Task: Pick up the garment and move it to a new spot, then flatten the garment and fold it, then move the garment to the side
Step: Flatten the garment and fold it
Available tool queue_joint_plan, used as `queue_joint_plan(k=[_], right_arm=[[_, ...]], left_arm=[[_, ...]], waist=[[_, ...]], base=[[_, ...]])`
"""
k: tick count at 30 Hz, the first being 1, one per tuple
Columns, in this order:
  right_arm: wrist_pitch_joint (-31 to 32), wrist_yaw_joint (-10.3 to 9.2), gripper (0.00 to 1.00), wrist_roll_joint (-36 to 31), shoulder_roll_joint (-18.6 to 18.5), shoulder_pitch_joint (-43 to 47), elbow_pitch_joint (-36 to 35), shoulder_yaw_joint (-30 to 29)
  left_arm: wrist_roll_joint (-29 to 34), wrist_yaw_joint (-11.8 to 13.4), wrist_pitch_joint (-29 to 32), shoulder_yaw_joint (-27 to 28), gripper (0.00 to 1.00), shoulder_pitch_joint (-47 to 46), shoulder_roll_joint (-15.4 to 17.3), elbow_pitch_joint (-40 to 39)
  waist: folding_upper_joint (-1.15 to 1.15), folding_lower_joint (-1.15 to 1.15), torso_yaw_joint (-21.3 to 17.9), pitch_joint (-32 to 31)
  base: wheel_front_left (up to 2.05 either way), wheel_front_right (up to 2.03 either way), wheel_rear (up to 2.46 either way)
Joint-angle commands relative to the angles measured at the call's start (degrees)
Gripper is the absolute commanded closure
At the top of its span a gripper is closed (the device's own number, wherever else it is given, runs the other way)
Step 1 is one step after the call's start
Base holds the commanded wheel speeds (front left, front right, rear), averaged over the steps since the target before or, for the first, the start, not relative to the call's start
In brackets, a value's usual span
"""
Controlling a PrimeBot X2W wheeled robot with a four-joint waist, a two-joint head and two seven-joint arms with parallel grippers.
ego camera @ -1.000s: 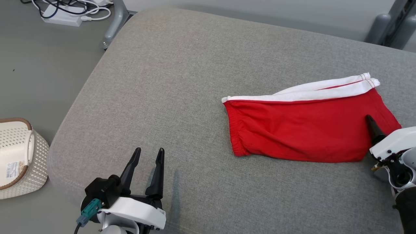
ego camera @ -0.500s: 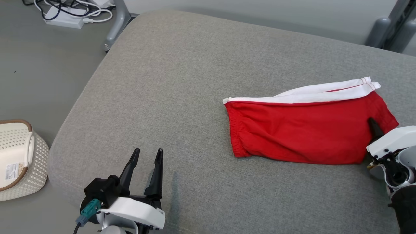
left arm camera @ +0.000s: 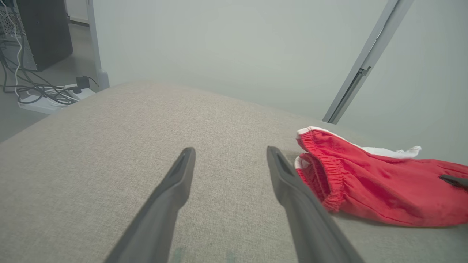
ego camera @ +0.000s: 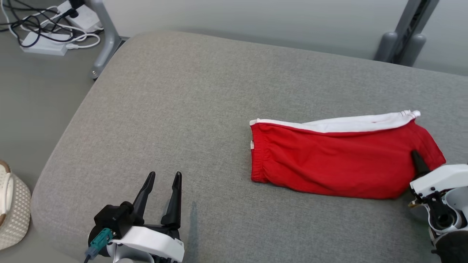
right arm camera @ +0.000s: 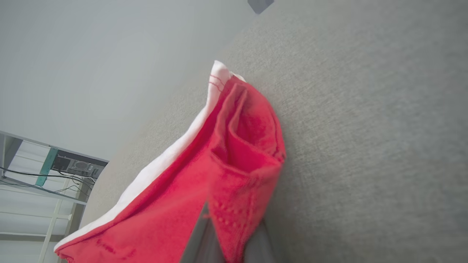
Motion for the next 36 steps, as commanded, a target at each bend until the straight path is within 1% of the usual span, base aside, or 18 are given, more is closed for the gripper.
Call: queue_joint_plan(k=[1, 7, 15, 19, 23, 26, 32, 36], right_arm=[[-0.5, -0.03, 1.0, 0.5, -0.3, 1.2, -0.4, -0.5], [-0.7, -0.03, 1.0, 1.5, 0.4, 4.6, -2.4, -2.0], [-0.3, -0.03, 1.0, 2.4, 1.9, 8.8, -4.7, -7.6], [0.5, -0.03, 1.0, 0.1, 2.9, 10.8, -5.6, -9.2], [-0.1, -0.03, 1.0, -3.5, 3.4, 11.0, -3.4, -10.9], [-1.9, -0.03, 1.0, -6.3, 3.6, 9.7, -2.1, -11.3], [-4.8, -0.03, 1.0, -9.4, 4.7, 8.6, -1.9, -10.0], [-7.1, -0.03, 1.0, -9.6, 5.5, 7.5, -3.8, -9.0]], left_arm=[[0.5, 0.2, -0.2, 0.3, 0.0, 0.3, 0.2, -0.2], [0.7, 0.4, -0.2, 0.8, 0.0, 1.4, 0.2, -0.2], [0.9, 0.5, -0.2, 1.0, 0.0, 3.2, 0.2, -0.4], [0.9, 0.4, -0.2, 0.7, 0.0, 3.4, 0.2, -0.5], [1.0, 0.1, -0.2, 0.2, 0.0, 3.2, 0.2, -0.4], [1.1, 0.1, -0.2, -0.1, 0.0, 2.8, 0.2, -0.2], [1.3, 0.0, -0.2, -0.2, 0.0, 2.4, 0.2, 0.0], [1.3, 0.2, -0.2, -0.2, 0.0, 2.5, 0.2, 0.1]], waist=[[0.0, 0.0, -1.1, -1.1], [0.0, 0.0, -3.3, -3.5], [0.0, 0.0, -5.5, -5.7], [0.0, 0.0, -6.1, -5.8], [0.0, 0.0, -6.5, -5.4], [0.0, 0.0, -6.4, -5.3], [0.0, 0.0, -5.9, -5.4], [0.0, 0.0, -5.4, -5.7]], base=[[0.0, 0.0, 0.0], [0.0, 0.0, 0.0], [0.0, 0.0, 0.0], [0.0, 0.0, 0.0], [0.0, 0.0, 0.0], [0.0, 0.0, 0.0], [0.0, 0.0, 0.0], [0.0, 0.0, 0.0]])
